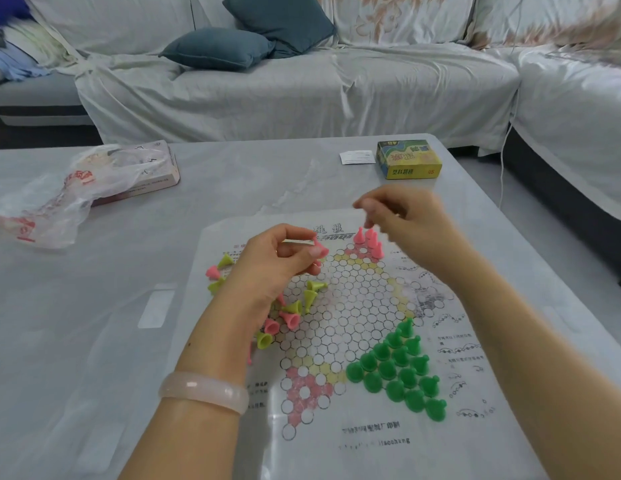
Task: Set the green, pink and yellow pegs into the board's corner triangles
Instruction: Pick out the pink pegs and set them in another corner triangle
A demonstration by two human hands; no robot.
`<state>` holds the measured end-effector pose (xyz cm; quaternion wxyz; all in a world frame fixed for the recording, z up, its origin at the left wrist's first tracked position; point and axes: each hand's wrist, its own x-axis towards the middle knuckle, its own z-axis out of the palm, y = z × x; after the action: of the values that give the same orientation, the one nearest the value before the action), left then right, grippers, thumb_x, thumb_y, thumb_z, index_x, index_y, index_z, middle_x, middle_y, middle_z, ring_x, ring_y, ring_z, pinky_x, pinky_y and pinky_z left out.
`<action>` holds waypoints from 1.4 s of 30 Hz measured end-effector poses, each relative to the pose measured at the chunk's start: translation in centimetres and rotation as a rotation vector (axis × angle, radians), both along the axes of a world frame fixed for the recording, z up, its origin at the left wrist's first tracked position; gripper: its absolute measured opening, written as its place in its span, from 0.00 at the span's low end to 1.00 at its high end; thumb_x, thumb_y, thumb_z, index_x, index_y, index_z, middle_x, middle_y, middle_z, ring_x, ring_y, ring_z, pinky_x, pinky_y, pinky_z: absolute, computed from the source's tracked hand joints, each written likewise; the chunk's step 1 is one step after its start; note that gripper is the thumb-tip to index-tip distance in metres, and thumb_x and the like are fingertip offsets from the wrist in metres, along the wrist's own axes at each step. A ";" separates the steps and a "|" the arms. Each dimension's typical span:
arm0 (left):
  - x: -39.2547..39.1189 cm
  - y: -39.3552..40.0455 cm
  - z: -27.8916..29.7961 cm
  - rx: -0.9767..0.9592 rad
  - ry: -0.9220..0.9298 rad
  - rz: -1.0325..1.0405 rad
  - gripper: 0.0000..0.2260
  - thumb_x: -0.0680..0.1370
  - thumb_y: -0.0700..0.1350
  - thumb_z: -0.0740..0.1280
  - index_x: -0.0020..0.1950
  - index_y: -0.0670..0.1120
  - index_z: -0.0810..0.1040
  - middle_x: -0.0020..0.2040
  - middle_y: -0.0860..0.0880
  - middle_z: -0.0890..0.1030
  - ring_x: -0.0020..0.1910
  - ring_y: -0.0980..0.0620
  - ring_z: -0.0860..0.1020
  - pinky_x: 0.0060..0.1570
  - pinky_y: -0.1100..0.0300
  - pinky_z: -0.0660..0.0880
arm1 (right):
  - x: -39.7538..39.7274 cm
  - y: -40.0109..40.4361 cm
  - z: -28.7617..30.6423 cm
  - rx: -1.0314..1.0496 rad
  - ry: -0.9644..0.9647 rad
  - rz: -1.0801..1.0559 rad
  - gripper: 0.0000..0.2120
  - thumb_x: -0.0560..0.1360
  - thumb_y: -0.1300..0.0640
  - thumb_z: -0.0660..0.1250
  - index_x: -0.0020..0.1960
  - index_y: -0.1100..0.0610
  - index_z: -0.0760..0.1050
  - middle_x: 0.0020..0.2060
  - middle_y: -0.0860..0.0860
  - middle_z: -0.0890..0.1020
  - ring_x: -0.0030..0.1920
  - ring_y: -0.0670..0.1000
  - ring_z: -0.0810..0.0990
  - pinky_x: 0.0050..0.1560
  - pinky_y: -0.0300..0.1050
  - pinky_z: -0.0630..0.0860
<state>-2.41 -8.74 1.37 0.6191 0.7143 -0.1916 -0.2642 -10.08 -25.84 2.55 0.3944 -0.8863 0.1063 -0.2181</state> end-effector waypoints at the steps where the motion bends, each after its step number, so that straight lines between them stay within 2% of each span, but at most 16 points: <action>1: -0.1 0.0 0.0 0.013 -0.025 -0.023 0.08 0.73 0.39 0.68 0.50 0.49 0.77 0.41 0.51 0.84 0.34 0.58 0.80 0.32 0.69 0.73 | 0.3 0.7 0.1 -0.034 0.056 0.044 0.09 0.76 0.52 0.60 0.51 0.51 0.76 0.36 0.45 0.80 0.36 0.41 0.77 0.37 0.33 0.74; 3: -0.1 0.0 -0.1 0.040 -0.074 -0.047 0.09 0.74 0.40 0.67 0.51 0.52 0.77 0.42 0.53 0.84 0.35 0.59 0.80 0.28 0.72 0.70 | 0.8 1.8 -0.2 -0.066 0.156 0.103 0.09 0.76 0.50 0.60 0.51 0.52 0.77 0.38 0.45 0.80 0.39 0.44 0.78 0.40 0.37 0.76; 7: 0.0 0.1 -0.4 0.070 -0.094 0.009 0.10 0.74 0.43 0.68 0.49 0.52 0.69 0.39 0.55 0.84 0.34 0.62 0.80 0.29 0.63 0.68 | 1.5 2.7 -1.2 0.093 0.193 0.154 0.05 0.73 0.53 0.66 0.48 0.52 0.77 0.36 0.45 0.80 0.36 0.42 0.77 0.39 0.38 0.77; 9: 0.1 0.1 -0.5 0.081 -0.106 0.018 0.11 0.73 0.43 0.69 0.46 0.51 0.67 0.39 0.55 0.84 0.33 0.62 0.80 0.30 0.62 0.67 | 1.7 2.6 -1.4 0.157 0.201 0.166 0.05 0.72 0.55 0.67 0.47 0.54 0.78 0.37 0.48 0.81 0.36 0.43 0.77 0.40 0.38 0.77; 14: 0.0 0.2 -0.3 0.101 -0.138 0.014 0.10 0.73 0.43 0.69 0.45 0.50 0.68 0.41 0.54 0.84 0.33 0.62 0.80 0.31 0.62 0.68 | 1.4 2.5 -1.2 0.219 0.145 0.173 0.02 0.71 0.58 0.69 0.43 0.56 0.79 0.33 0.44 0.79 0.31 0.36 0.74 0.33 0.28 0.70; 16: 0.2 0.2 -0.3 0.103 -0.152 0.044 0.07 0.74 0.42 0.67 0.45 0.48 0.70 0.42 0.53 0.84 0.36 0.60 0.81 0.34 0.62 0.71 | 1.2 2.0 -1.1 0.232 0.112 0.114 0.01 0.72 0.58 0.68 0.42 0.54 0.78 0.33 0.44 0.79 0.31 0.36 0.74 0.32 0.29 0.71; 18: 0.5 0.3 -0.3 0.086 -0.162 0.076 0.05 0.75 0.39 0.67 0.43 0.47 0.72 0.42 0.51 0.84 0.37 0.58 0.81 0.32 0.63 0.75 | 1.1 1.1 -1.2 0.193 0.053 -0.011 0.02 0.72 0.58 0.67 0.42 0.52 0.77 0.35 0.44 0.80 0.33 0.38 0.75 0.36 0.33 0.74; 20: 0.7 0.5 -0.4 0.065 -0.162 0.106 0.03 0.74 0.39 0.67 0.43 0.45 0.74 0.40 0.50 0.83 0.34 0.60 0.81 0.26 0.70 0.73 | 1.1 -0.2 -1.8 0.117 0.000 -0.160 0.04 0.72 0.58 0.67 0.40 0.49 0.76 0.37 0.44 0.80 0.38 0.40 0.76 0.43 0.37 0.74; 23: 0.9 0.6 -0.7 0.047 -0.181 0.141 0.01 0.74 0.40 0.68 0.44 0.44 0.77 0.36 0.49 0.82 0.32 0.61 0.80 0.22 0.75 0.70 | 1.2 -1.1 -3.0 0.039 0.005 -0.285 0.06 0.71 0.55 0.67 0.38 0.45 0.75 0.47 0.45 0.76 0.53 0.48 0.72 0.55 0.48 0.71; 25: 1.0 0.6 -0.8 0.031 -0.191 0.161 0.01 0.74 0.40 0.68 0.43 0.44 0.78 0.35 0.49 0.81 0.32 0.60 0.80 0.26 0.71 0.73 | 1.5 -1.1 -3.8 -0.058 0.052 -0.297 0.02 0.71 0.54 0.68 0.41 0.47 0.77 0.53 0.47 0.74 0.61 0.51 0.66 0.60 0.46 0.65; 27: 1.1 0.6 -0.8 0.031 -0.192 0.169 0.02 0.74 0.40 0.68 0.42 0.45 0.78 0.34 0.49 0.81 0.32 0.59 0.80 0.29 0.68 0.76 | 1.7 -0.9 -4.4 -0.151 0.106 -0.302 0.03 0.71 0.55 0.68 0.45 0.51 0.79 0.59 0.49 0.72 0.65 0.52 0.61 0.60 0.40 0.58; 32: 1.0 0.6 -0.8 0.042 -0.174 0.159 0.02 0.74 0.39 0.68 0.42 0.45 0.78 0.35 0.49 0.81 0.31 0.59 0.80 0.31 0.64 0.77 | 1.7 -1.1 -5.1 -0.242 0.167 -0.309 0.03 0.71 0.53 0.68 0.44 0.51 0.79 0.65 0.51 0.68 0.69 0.53 0.57 0.66 0.50 0.57; 35: 1.0 0.6 -0.7 0.031 -0.154 0.160 0.01 0.74 0.39 0.68 0.43 0.44 0.78 0.35 0.48 0.81 0.30 0.59 0.80 0.40 0.53 0.79 | 1.7 -1.2 -5.2 -0.261 0.181 -0.318 0.04 0.71 0.54 0.68 0.45 0.52 0.79 0.66 0.51 0.68 0.69 0.54 0.56 0.66 0.50 0.56; 37: 1.0 0.5 -0.7 0.029 -0.147 0.159 0.01 0.74 0.39 0.67 0.43 0.43 0.78 0.35 0.48 0.81 0.30 0.59 0.79 0.43 0.49 0.78 | 1.6 -1.3 -5.2 -0.268 0.187 -0.316 0.04 0.71 0.54 0.68 0.45 0.52 0.79 0.66 0.51 0.68 0.69 0.54 0.56 0.66 0.50 0.56; 41: 1.0 0.4 -0.7 0.047 -0.165 0.148 0.00 0.74 0.40 0.67 0.44 0.44 0.78 0.35 0.49 0.81 0.30 0.60 0.80 0.35 0.59 0.78 | 1.6 -1.5 -5.2 -0.277 0.197 -0.304 0.04 0.71 0.54 0.67 0.46 0.52 0.79 0.66 0.50 0.68 0.69 0.53 0.56 0.66 0.50 0.56; 42: 1.0 0.4 -0.7 0.046 -0.165 0.149 0.00 0.74 0.40 0.67 0.44 0.44 0.78 0.35 0.49 0.81 0.30 0.60 0.80 0.34 0.59 0.78 | 1.6 -1.5 -5.2 -0.279 0.197 -0.302 0.04 0.71 0.54 0.67 0.46 0.52 0.79 0.66 0.50 0.68 0.69 0.53 0.56 0.66 0.50 0.56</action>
<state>-1.46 -8.29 0.62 0.6025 0.7600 -0.1820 -0.1622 -8.46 -27.34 -2.70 0.2186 -0.9233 0.2447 -0.1995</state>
